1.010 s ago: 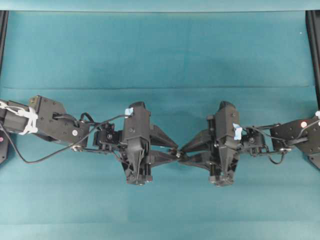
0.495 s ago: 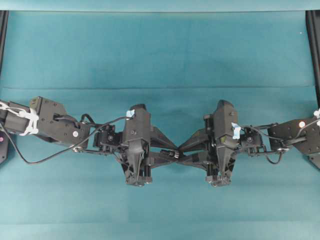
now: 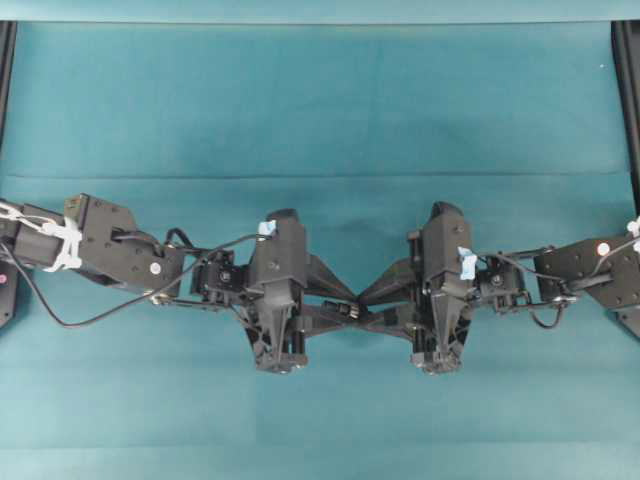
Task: Insert the washer onto the shaft with both hands.
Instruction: 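Push the washer onto the shaft down to its shoulder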
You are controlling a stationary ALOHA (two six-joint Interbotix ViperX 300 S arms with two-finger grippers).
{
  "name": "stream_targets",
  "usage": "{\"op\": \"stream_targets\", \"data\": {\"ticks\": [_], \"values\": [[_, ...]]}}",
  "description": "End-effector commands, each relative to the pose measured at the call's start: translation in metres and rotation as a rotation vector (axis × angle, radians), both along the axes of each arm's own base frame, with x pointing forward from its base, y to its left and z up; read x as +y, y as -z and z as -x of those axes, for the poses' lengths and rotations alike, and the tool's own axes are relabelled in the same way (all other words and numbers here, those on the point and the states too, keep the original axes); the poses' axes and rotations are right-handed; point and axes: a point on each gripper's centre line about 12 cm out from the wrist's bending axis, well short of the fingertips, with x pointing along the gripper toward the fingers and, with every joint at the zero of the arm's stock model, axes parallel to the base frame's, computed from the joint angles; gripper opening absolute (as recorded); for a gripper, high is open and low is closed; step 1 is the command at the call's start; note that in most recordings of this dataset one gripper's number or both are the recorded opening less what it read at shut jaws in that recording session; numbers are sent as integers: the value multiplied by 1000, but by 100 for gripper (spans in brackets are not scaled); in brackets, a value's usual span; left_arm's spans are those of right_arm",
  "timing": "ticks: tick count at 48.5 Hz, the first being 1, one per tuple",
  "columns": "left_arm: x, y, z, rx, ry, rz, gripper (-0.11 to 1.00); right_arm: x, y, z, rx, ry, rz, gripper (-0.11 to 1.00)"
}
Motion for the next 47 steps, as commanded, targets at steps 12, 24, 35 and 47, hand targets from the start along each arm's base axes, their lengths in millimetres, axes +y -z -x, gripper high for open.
{"op": "stream_targets", "data": {"ticks": [12, 24, 35, 47], "values": [[-3, -10, -8, -18, 5, 2, 36, 1, -8, -5, -25, 2, -8, 0], [-3, -18, -8, -34, 6, 0, 62, 2, -9, -4, -25, -1, -10, 0], [-2, -24, -4, -40, 6, -2, 77, 2, -6, 1, -11, -1, -9, 0], [0, -26, 10, 12, 5, -8, 76, 5, -2, 4, 22, -12, -5, 0]]}}
